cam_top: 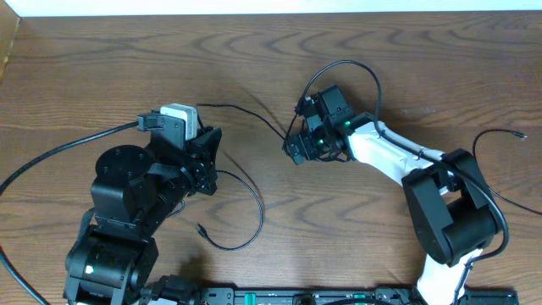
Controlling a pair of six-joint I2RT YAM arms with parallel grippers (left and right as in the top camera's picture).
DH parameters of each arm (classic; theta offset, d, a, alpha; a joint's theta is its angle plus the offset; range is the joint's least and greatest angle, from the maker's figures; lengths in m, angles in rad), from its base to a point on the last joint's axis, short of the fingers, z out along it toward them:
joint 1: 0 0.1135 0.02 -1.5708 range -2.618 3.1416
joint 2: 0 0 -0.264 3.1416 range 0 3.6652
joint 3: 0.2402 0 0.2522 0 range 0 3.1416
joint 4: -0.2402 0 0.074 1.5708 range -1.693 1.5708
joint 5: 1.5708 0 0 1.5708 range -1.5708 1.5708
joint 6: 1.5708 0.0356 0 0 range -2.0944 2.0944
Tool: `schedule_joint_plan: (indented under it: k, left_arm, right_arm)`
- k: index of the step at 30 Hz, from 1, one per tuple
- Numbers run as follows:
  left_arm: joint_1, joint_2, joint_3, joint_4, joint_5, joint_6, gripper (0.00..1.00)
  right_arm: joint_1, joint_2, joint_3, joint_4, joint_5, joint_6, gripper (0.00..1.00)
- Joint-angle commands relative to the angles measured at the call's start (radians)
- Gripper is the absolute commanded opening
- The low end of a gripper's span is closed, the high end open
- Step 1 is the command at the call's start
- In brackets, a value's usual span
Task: Untangle cables
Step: 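Move the right gripper to the black cable loop at center and grasp it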
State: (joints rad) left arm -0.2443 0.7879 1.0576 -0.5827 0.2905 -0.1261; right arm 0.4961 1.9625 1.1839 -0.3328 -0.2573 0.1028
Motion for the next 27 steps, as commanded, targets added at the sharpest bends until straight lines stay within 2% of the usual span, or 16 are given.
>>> schedule_joint_plan:
  k: [1, 7, 12, 14, 15, 17, 18, 20, 21, 22, 23, 24, 27]
  left_arm:
    - [-0.002, -0.009, 0.027, 0.005, 0.016, 0.011, 0.14]
    - [-0.002, -0.009, 0.027, 0.014, 0.016, 0.008, 0.14]
    - [-0.002, -0.009, 0.027, 0.015, 0.016, 0.008, 0.14]
    - [-0.002, -0.009, 0.027, 0.015, 0.016, 0.008, 0.14]
    - [-0.002, -0.009, 0.027, 0.015, 0.016, 0.008, 0.14]
    - [-0.002, -0.009, 0.027, 0.015, 0.016, 0.008, 0.14]
    - [-0.002, -0.009, 0.027, 0.015, 0.016, 0.008, 0.14]
    - [-0.002, -0.009, 0.027, 0.015, 0.016, 0.008, 0.14]
    - [-0.002, -0.009, 0.027, 0.014, 0.016, 0.008, 0.14]
    - [-0.002, -0.009, 0.027, 0.015, 0.016, 0.008, 0.14]
    - [-0.002, -0.009, 0.027, 0.015, 0.016, 0.008, 0.14]
    - [-0.002, -0.009, 0.027, 0.015, 0.016, 0.003, 0.14]
    - [-0.002, -0.009, 0.027, 0.014, 0.016, 0.0, 0.14]
  right_arm:
    - [0.022, 0.066, -0.006, 0.011, -0.041, 0.016, 0.99]
    - [0.067, 0.112, -0.006, 0.047, -0.048, 0.04, 0.99]
    - [0.109, 0.153, -0.006, 0.108, -0.047, 0.125, 0.99]
    - [0.114, 0.166, -0.006, 0.121, -0.047, 0.149, 0.95]
    - [0.116, 0.167, -0.006, 0.121, -0.043, 0.159, 0.91]
    - [0.117, 0.174, -0.006, 0.119, -0.035, 0.172, 0.76]
    - [0.117, 0.174, -0.006, 0.116, -0.033, 0.174, 0.64]
    - [0.117, 0.174, -0.006, 0.113, -0.032, 0.174, 0.48]
    - [0.117, 0.174, -0.006, 0.113, -0.032, 0.174, 0.37]
    - [0.117, 0.174, -0.006, 0.112, -0.032, 0.174, 0.18]
    - [0.117, 0.174, -0.006, 0.108, -0.032, 0.174, 0.06]
    - [0.115, 0.174, -0.006, 0.102, -0.032, 0.174, 0.01]
    - [0.113, 0.174, -0.006, 0.097, -0.033, 0.174, 0.01]
